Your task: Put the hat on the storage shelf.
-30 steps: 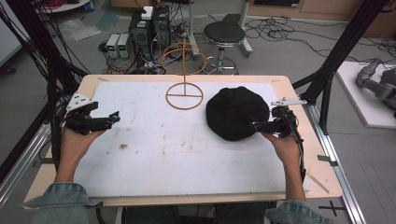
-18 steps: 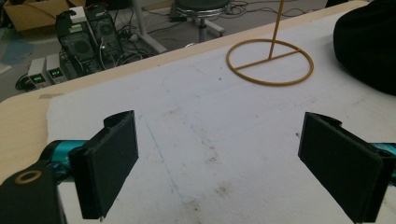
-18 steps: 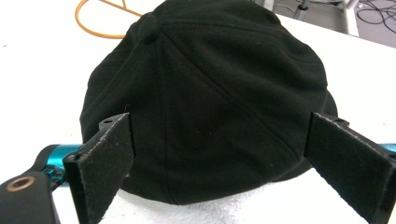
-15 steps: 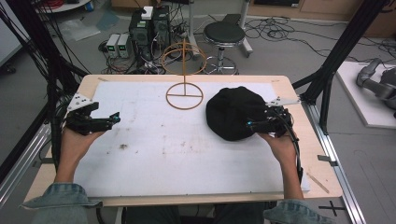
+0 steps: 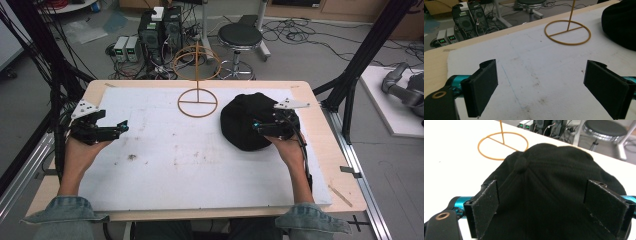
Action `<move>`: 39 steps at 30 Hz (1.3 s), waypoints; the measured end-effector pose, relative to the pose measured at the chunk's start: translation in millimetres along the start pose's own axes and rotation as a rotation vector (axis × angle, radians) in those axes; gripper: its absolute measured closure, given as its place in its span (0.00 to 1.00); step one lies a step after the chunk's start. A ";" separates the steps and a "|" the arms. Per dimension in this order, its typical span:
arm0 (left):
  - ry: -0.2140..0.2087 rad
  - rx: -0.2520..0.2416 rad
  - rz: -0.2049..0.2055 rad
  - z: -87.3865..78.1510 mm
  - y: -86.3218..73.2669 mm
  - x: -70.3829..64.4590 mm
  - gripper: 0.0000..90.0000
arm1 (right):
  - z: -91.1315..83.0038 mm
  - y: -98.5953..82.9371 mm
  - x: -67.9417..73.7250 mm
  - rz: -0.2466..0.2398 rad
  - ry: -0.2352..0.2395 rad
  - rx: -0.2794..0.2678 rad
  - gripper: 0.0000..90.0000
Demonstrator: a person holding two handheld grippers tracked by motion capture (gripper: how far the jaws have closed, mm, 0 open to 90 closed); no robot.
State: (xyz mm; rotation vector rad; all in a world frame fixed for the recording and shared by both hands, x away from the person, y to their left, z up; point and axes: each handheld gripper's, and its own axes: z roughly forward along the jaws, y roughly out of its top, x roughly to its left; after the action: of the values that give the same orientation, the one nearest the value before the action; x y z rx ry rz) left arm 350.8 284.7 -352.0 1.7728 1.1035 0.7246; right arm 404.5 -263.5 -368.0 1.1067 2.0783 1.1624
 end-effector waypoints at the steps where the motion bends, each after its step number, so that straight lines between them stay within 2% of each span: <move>1: 0.001 0.000 -0.001 0.2 -0.1 -0.2 0.14 | 1.8 0.4 0.7 -0.008 -0.008 -0.008 0.14; 3: 0.001 0.001 -0.001 0.3 -0.1 -0.3 0.14 | 4.7 1.3 1.8 -0.016 -0.017 -0.023 0.14; 4: -0.001 0.001 -0.001 0.6 -0.1 -0.4 0.14 | 9.3 3.1 3.2 -0.021 -0.028 -0.049 0.14; 7: -0.005 0.000 -0.002 0.8 -0.1 -0.6 0.14 | 15.2 6.0 4.5 -0.011 -0.032 -0.073 0.14; 15: -0.010 0.001 -0.003 0.9 -0.1 -0.6 0.14 | 31.1 9.5 8.8 -0.017 -0.051 -0.085 0.14; 18: -0.014 0.004 -0.001 1.2 -0.1 -0.8 0.14 | 39.1 9.7 10.4 -0.041 -0.090 -0.095 0.14; 21: -0.015 0.006 -0.002 1.5 -0.3 -0.7 0.14 | 42.5 9.4 11.7 -0.057 -0.105 -0.095 0.14; 24: -0.019 0.005 -0.009 2.3 -0.9 -0.6 0.14 | 48.0 8.8 14.5 -0.096 -0.122 -0.085 0.14; 30: -0.021 0.007 -0.008 2.6 -0.9 -0.9 0.14 | 54.9 5.9 14.3 -0.098 -0.119 -0.056 0.14; 31: -0.021 0.007 -0.008 2.6 -0.9 -0.9 0.14 | 56.3 5.3 13.6 -0.099 -0.119 -0.053 0.16; 32: -0.021 0.009 -0.008 2.5 -0.9 -0.6 0.14 | 57.0 4.8 13.7 -0.093 -0.113 -0.043 0.21; 33: -0.021 0.009 -0.008 2.5 -0.9 -0.6 0.14 | 57.0 4.8 13.7 -0.093 -0.113 -0.043 0.21; 34: -0.021 0.006 -0.011 2.3 -1.0 -0.7 0.14 | 57.9 4.4 13.2 -0.090 -0.103 -0.037 0.30; 35: -0.021 0.006 -0.011 2.3 -1.0 -0.7 0.14 | 57.9 4.4 13.2 -0.090 -0.103 -0.037 0.30; 36: -0.022 0.005 -0.012 2.0 -0.9 -0.6 0.14 | 59.0 3.5 12.6 -0.084 -0.084 -0.029 0.36; 39: -0.020 0.005 -0.013 1.9 -0.9 -0.5 0.14 | 60.9 2.8 12.2 -0.091 -0.089 -0.021 0.41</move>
State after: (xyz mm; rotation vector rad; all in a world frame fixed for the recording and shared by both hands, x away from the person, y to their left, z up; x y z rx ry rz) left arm 351.8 283.7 -353.6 1.7714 1.1038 0.6954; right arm 444.1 -225.2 -396.7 1.0244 2.0222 1.0689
